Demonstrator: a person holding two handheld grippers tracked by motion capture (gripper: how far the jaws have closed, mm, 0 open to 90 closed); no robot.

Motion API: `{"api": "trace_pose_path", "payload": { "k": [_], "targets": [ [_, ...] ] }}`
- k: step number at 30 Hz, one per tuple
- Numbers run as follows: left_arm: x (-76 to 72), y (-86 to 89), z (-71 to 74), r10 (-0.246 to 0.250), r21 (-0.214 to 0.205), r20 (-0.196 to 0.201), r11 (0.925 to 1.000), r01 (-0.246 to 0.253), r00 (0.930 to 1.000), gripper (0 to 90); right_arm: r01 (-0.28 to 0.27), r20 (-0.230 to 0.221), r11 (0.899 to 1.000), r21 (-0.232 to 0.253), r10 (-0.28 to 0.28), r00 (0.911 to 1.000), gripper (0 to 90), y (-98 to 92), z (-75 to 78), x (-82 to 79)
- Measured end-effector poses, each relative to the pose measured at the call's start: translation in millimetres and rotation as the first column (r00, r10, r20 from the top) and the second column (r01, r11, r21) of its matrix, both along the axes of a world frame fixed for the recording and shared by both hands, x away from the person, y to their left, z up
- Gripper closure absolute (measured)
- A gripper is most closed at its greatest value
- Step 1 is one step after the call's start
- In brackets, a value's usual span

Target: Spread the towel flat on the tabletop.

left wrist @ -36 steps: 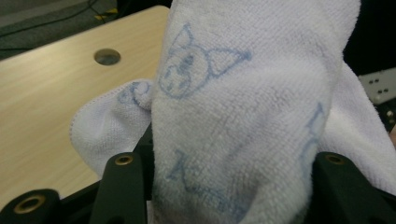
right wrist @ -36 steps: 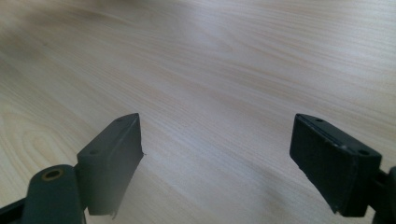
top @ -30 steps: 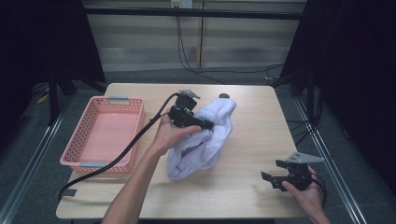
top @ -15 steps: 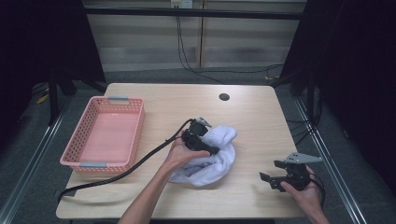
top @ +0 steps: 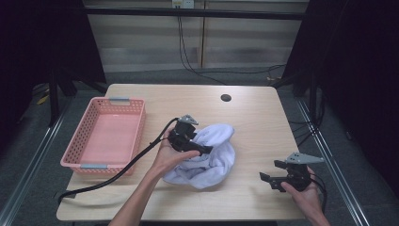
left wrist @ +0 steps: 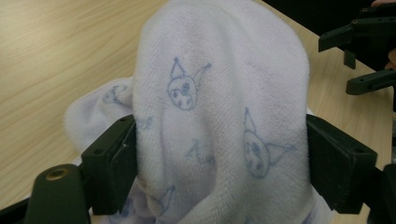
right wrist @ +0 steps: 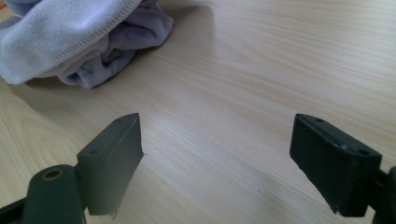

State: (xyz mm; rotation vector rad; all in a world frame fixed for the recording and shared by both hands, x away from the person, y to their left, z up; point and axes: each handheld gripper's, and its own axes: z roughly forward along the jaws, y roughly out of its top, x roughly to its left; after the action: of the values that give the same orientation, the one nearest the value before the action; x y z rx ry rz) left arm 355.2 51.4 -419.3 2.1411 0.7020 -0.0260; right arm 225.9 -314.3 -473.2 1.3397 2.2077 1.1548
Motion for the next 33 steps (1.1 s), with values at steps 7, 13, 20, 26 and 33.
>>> {"api": "trace_pose_path", "payload": {
  "k": [7, 13, 20, 26, 33],
  "targets": [
    [-8.4, 25.0, 10.4, 0.028, -0.025, -0.001, 0.9993, -0.028, 0.9996, 20.8, -0.013, 0.013, 1.0, 0.011, 0.013, 0.9998, 17.0, 8.3, 6.6, 4.0],
    [-15.5, 40.1, 15.3, 0.047, -0.015, 0.016, 0.9988, -0.047, 0.9988, 18.2, -0.035, 0.026, 0.999, 0.013, 0.034, 0.9991, 17.0, 19.4, 12.5, 8.4],
    [-26.2, 60.6, 20.2, 0.067, -0.017, 0.033, 0.9977, -0.066, 0.9972, 18.9, -0.084, 0.045, 0.996, 0.007, 0.084, 0.9955, 17.4, 39.2, 17.9, 14.8],
    [-51.7, 76.0, 3.2, 0.063, 0.021, 0.016, 0.9978, -0.063, 0.9979, 34.6, -0.13, 0.07, 0.992, 0.003, 0.129, 0.9892, 20.3, 60.7, 27.6, 23.3],
    [-71.5, 88.5, -42.5, 0.109, 0.09, -0.004, 0.9901, -0.108, 0.9941, 52.2, -0.217, 0.099, 0.976, 0.012, 0.214, 0.9717, 30.7, 91.7, 40.8, 37.0]
  ]
}}
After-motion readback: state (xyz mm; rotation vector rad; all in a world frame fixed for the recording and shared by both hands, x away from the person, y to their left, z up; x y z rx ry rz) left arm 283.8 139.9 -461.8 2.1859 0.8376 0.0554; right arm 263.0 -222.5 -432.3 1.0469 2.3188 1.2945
